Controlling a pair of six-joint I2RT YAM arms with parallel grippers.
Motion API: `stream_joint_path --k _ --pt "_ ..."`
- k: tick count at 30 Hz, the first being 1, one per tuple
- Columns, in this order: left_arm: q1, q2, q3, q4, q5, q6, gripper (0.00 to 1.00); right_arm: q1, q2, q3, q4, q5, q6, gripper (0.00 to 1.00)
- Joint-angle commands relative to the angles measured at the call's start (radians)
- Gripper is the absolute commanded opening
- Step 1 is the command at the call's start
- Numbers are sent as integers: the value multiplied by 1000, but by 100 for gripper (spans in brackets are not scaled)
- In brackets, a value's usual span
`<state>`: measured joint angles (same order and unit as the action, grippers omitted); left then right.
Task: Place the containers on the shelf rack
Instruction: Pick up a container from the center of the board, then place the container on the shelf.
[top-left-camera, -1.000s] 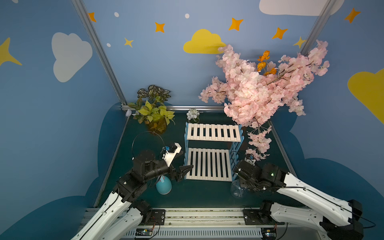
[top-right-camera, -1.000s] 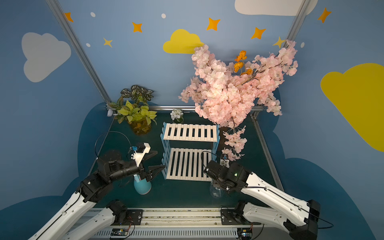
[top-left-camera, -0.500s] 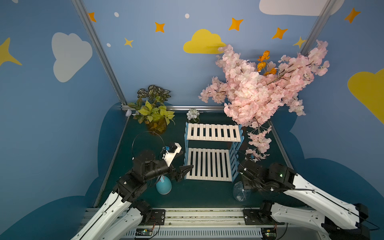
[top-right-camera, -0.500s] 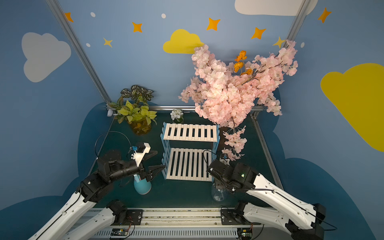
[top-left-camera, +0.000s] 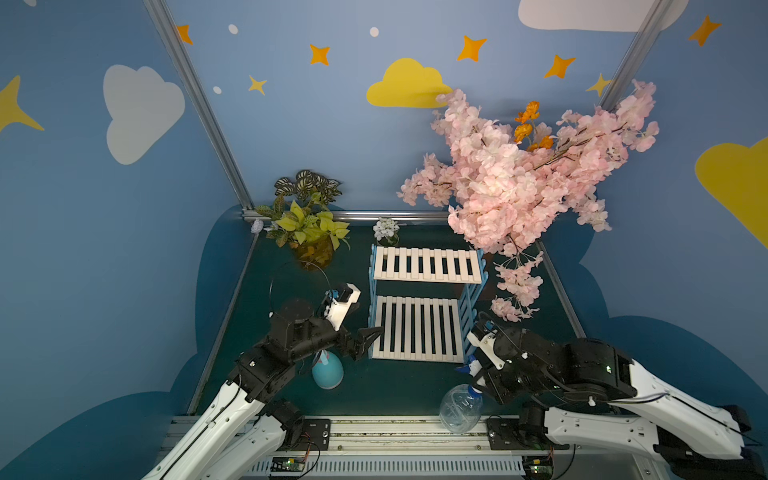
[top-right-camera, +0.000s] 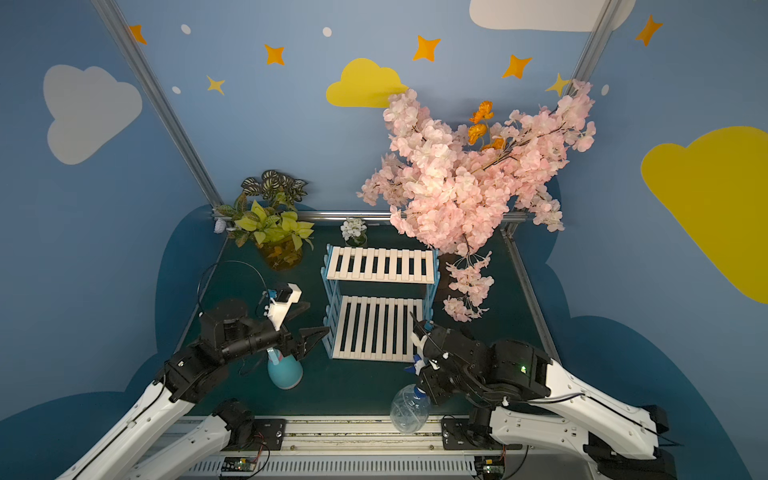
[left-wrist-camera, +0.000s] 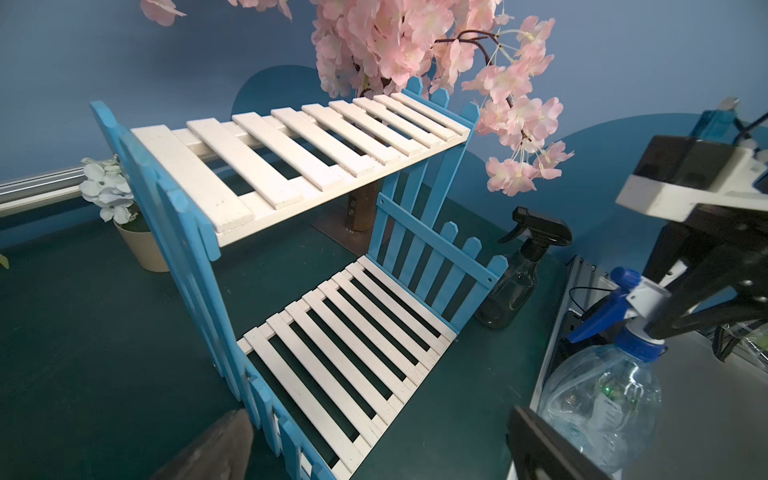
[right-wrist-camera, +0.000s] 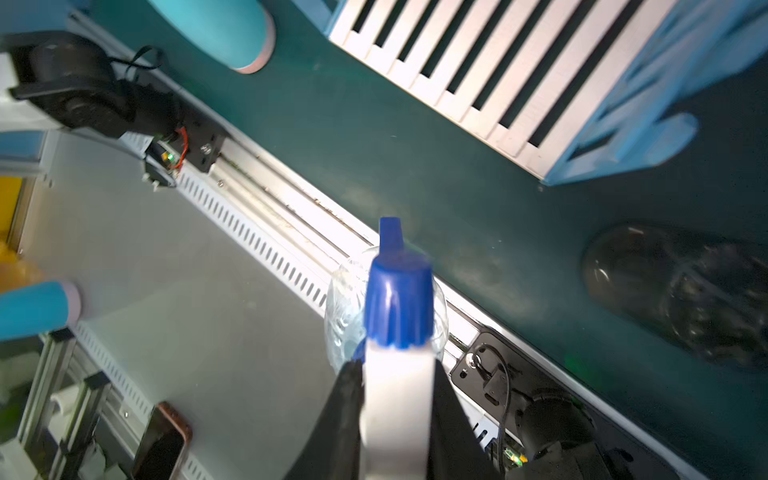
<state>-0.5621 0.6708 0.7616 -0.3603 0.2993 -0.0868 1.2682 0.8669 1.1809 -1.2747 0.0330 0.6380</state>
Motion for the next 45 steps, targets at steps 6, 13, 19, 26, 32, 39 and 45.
stream_joint_path --k 6,13,19,26,32,39,45 --pt "14 -49 -34 -33 -76 -33 100 20 192 184 58 216 -214 0" --pt "14 -54 -33 -72 -66 -31 100 -102 347 265 196 204 -315 0" --pt "13 -28 8 -144 -16 41 99 -148 458 309 293 180 -399 0" --pt "14 -58 0 -155 -14 71 100 -145 588 355 360 186 -455 0" --pt "15 -63 -10 -150 -13 66 100 -142 670 364 398 316 -422 0" --pt "16 -73 -16 -145 -23 63 100 -156 717 350 470 332 -425 0" --pt "16 -68 -20 -138 -12 55 100 -175 760 346 520 304 -409 0"
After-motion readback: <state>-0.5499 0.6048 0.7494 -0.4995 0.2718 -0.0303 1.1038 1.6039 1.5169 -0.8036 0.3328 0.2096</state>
